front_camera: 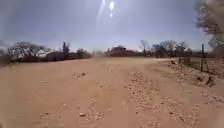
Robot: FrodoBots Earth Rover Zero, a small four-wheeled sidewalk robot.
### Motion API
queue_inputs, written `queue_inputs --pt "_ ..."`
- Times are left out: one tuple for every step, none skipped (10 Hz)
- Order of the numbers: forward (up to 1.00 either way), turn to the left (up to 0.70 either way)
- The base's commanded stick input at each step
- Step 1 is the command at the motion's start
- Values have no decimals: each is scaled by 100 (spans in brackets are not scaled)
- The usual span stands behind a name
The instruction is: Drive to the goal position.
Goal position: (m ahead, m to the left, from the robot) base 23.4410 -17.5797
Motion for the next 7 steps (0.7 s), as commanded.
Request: queue_inputs --pt "100 -8" --pt "100 0" --pt "100 0" --pt "100 0" --pt "100 0" --pt "100 0" --pt "100 0"
